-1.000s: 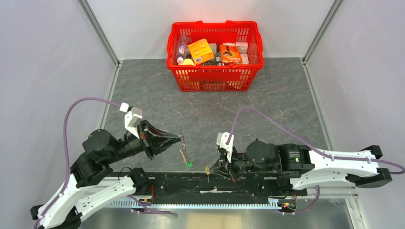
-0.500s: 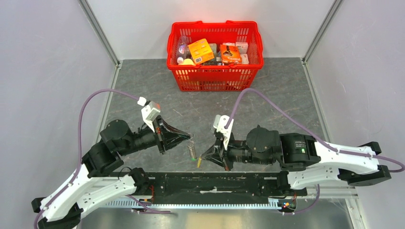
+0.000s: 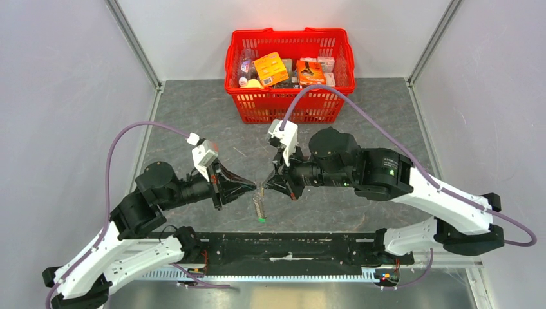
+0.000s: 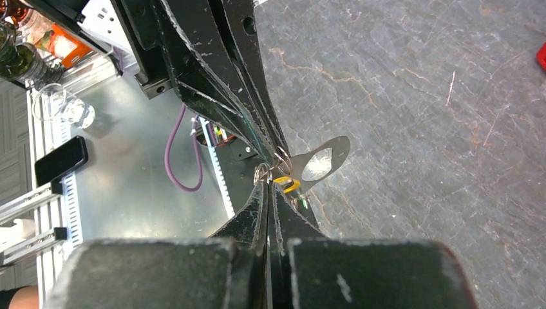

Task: Put the keys on the keyring

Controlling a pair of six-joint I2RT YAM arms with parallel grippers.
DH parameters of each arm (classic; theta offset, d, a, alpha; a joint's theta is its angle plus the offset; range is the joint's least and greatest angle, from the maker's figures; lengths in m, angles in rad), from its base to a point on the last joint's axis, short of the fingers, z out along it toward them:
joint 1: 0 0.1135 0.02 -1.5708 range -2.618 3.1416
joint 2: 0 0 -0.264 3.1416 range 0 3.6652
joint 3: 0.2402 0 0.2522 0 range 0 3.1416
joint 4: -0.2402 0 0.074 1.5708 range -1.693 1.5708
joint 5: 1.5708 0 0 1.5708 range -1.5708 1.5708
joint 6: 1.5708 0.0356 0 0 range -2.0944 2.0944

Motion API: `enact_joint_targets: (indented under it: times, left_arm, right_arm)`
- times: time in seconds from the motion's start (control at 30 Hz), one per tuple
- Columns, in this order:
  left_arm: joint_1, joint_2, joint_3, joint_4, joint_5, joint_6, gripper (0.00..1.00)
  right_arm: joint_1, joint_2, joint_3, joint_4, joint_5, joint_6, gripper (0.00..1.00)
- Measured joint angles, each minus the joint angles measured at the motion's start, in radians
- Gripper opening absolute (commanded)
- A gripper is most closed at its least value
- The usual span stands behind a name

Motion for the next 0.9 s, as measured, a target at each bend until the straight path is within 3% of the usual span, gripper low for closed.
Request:
enact_joint_targets:
  times: [0.3, 0.9]
  left_arm:
    - [0.0, -0.004, 0.0, -0.029, 0.002, 0.028, 0.02]
    - [0.0, -0.019, 0.001, -0.056, 0.023, 0.055, 0.02]
  right_arm:
    - [-0.019, 0.056, 0.087, -0.088, -0.097, -0.003, 0.0]
    - [-0.057, 0.157, 0.187, -0.171, -0.126, -0.018, 0.0]
